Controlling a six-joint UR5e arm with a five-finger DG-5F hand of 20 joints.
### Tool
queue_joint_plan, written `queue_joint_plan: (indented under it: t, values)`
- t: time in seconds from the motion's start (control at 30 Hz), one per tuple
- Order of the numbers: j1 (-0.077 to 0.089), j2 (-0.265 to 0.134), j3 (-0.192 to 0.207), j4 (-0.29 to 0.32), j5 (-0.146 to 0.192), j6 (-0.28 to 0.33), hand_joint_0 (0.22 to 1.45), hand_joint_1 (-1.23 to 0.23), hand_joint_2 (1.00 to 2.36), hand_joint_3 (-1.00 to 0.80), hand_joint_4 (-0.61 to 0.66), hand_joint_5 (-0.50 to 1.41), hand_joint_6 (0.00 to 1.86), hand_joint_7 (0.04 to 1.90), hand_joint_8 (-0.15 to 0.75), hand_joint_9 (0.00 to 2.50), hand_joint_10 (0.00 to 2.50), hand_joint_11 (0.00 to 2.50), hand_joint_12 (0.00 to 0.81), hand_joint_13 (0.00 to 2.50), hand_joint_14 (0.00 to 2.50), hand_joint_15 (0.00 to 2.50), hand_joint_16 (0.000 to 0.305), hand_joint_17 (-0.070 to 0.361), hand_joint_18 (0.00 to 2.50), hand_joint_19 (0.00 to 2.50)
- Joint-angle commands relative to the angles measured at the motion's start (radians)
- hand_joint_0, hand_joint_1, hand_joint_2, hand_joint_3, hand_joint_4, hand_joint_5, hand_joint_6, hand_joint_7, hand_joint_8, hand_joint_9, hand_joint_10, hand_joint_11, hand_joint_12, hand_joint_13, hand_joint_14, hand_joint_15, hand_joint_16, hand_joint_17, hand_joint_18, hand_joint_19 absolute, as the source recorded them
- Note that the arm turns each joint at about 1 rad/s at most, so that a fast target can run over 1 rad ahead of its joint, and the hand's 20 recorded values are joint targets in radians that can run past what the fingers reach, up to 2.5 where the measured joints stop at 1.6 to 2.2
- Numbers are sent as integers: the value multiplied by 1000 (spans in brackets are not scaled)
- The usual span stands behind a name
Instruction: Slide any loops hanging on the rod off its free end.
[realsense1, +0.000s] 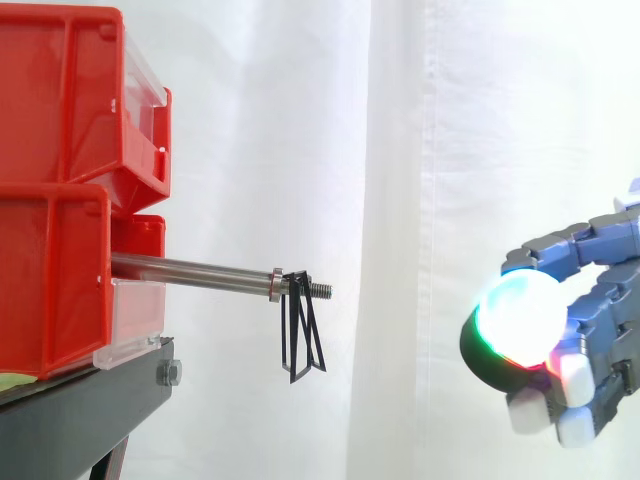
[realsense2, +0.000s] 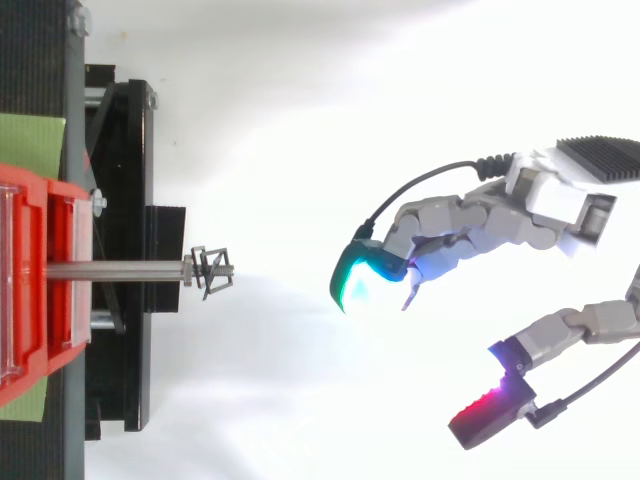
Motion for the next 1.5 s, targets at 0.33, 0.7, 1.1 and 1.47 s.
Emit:
queue_joint_plan:
  t: [0.33, 0.7, 1.1, 1.47]
  values:
    - [-5, -89, 0, 187, 54, 7, 548, -648, 1000, -500, 325, -176, 503, 994, 320, 789, 11, 515, 370, 693, 6, 178, 61, 138, 708, 277]
    - [-6, -155, 0, 275, 113, 13, 553, -647, 1000, -500, 327, -175, 502, 986, 321, 787, 11, 521, 370, 691, 6, 175, 61, 138, 709, 279]
    - [-11, -260, 84, 316, 107, 70, 557, -646, 1000, -493, 330, -172, 503, 983, 318, 788, 13, 522, 368, 694, 6, 177, 61, 138, 709, 279]
    - [-22, -339, 183, 310, 49, 108, 560, -644, 1001, -482, 329, -170, 503, 980, 320, 793, 11, 520, 367, 696, 7, 181, 61, 138, 712, 279]
